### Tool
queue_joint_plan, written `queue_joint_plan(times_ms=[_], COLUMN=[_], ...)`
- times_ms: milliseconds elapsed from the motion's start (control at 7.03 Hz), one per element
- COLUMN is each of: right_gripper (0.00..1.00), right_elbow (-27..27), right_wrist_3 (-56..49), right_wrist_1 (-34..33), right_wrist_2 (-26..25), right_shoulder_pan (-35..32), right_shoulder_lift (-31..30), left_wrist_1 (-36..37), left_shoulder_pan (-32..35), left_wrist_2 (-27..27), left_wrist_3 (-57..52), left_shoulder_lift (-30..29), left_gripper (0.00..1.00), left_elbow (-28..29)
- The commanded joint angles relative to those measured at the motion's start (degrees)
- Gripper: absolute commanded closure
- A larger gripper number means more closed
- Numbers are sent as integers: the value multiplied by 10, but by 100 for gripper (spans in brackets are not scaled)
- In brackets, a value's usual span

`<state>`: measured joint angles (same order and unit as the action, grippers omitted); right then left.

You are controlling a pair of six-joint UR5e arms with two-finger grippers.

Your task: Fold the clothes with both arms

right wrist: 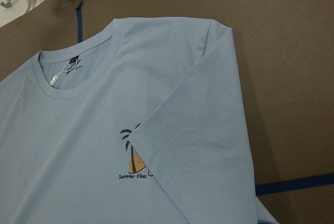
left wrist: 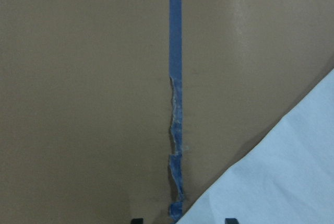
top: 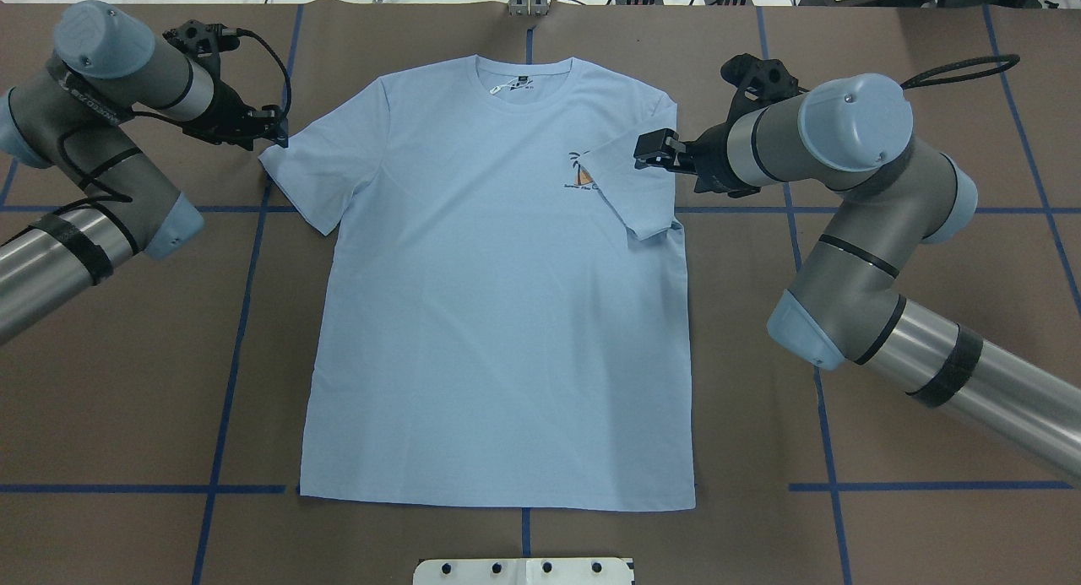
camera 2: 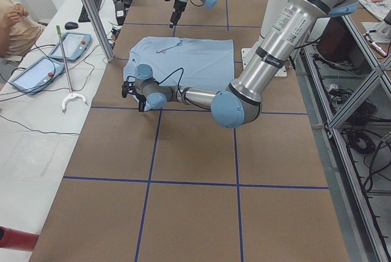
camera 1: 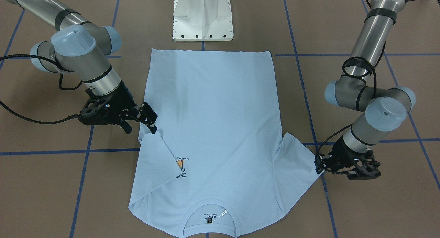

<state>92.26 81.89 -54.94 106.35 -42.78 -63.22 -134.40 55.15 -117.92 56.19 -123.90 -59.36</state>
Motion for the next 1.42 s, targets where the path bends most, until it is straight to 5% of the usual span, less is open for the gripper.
queue_joint_plan(times_ms=[0, 427, 569, 711, 1280], right_gripper=[0, 0, 0, 0, 0], right_elbow=[-1, 0, 0, 0, 4], right_wrist_3=[0, 3, 5, 6, 6], right_wrist_1=[0, 0, 0, 0, 0], right_wrist_2=[0, 0, -1, -7, -15], right_shoulder_pan=[1, 1, 1, 2, 7], right_shoulder_lift=[-1, -1, -1, -1, -1], left_wrist_1=[-1, 0, 0, 2, 7], left_shoulder_pan=[-2, -8, -8, -7, -7], left_wrist_2=[7, 7, 6, 4, -13], left_wrist_3=[1, 1, 2, 2, 63], left_shoulder_lift=[-1, -1, -1, -1, -6], left_gripper=[38, 41, 55, 100, 100], left_elbow=[6, 6, 5, 2, -47])
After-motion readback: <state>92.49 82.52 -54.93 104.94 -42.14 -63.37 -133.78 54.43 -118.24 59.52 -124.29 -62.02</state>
